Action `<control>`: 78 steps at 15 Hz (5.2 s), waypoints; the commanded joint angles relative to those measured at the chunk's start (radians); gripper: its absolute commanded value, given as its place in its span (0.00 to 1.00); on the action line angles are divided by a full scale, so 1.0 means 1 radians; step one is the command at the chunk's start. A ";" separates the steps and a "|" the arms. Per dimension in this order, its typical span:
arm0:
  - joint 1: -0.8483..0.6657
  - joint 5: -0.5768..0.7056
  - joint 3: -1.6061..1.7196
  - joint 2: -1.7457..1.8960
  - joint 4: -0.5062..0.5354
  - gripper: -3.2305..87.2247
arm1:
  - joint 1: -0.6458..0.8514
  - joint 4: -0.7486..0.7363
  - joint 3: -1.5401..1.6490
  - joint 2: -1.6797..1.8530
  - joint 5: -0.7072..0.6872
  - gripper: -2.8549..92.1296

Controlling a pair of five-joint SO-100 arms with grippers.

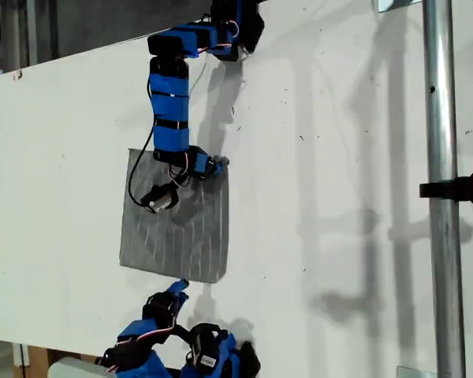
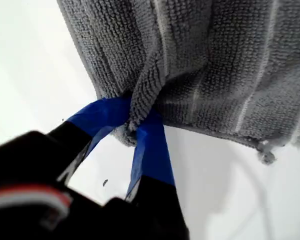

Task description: Grasp corners of a towel and fold twice.

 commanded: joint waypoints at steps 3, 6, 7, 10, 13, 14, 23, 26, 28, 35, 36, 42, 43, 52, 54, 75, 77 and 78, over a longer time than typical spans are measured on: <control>0.035 0.025 -0.038 -0.067 -0.008 0.40 | -0.026 0.002 -0.014 0.029 0.020 0.03; 0.032 0.025 0.123 -0.160 -0.150 0.38 | -0.035 0.003 -0.014 0.041 0.029 0.03; 0.020 0.023 0.190 -0.166 -0.218 0.39 | -0.040 0.006 -0.014 0.048 0.032 0.03; -0.015 0.026 0.379 -0.192 -0.413 0.37 | -0.052 0.017 -0.015 0.067 0.040 0.03; -0.046 0.026 0.391 -0.354 -0.469 0.34 | -0.064 0.028 -0.015 0.100 0.048 0.03; -0.054 0.026 0.380 -0.419 -0.491 0.33 | -0.067 0.031 -0.015 0.110 0.052 0.03; -0.054 -0.037 0.339 -0.505 -0.495 0.02 | -0.075 0.043 0.009 0.147 0.087 0.03; 0.089 -0.150 0.233 -0.370 -0.331 0.02 | -0.110 0.067 0.086 0.273 0.179 0.03; 0.245 -0.273 0.184 -0.256 -0.290 0.02 | -0.209 0.100 0.117 0.357 0.272 0.03; 0.600 -0.568 -0.084 -0.342 -0.207 0.02 | -0.525 0.117 0.020 0.469 0.558 0.03; 0.541 -0.503 -0.094 -0.356 -0.215 0.02 | -0.469 0.124 0.058 0.491 0.555 0.03; 0.006 0.046 -0.262 -0.563 -0.235 0.02 | 0.098 0.063 0.229 0.561 0.213 0.03; -0.078 0.121 -0.357 -0.652 -0.207 0.02 | 0.192 0.029 0.241 0.560 0.149 0.03; -0.164 0.184 -0.362 -0.805 -0.255 0.02 | 0.130 0.025 0.308 0.525 0.155 0.03; -0.175 0.169 -0.244 -0.807 -0.337 0.02 | 0.092 -0.041 0.337 0.430 0.186 0.03; 0.420 -0.380 0.847 1.029 -0.390 0.24 | -0.249 0.472 0.939 1.638 1.121 0.43; 0.558 -0.434 1.135 1.356 -0.472 0.19 | -0.390 0.480 0.977 1.715 1.292 0.44; 0.609 -0.454 1.201 1.374 -0.489 0.18 | -0.394 0.480 0.977 1.678 1.316 0.46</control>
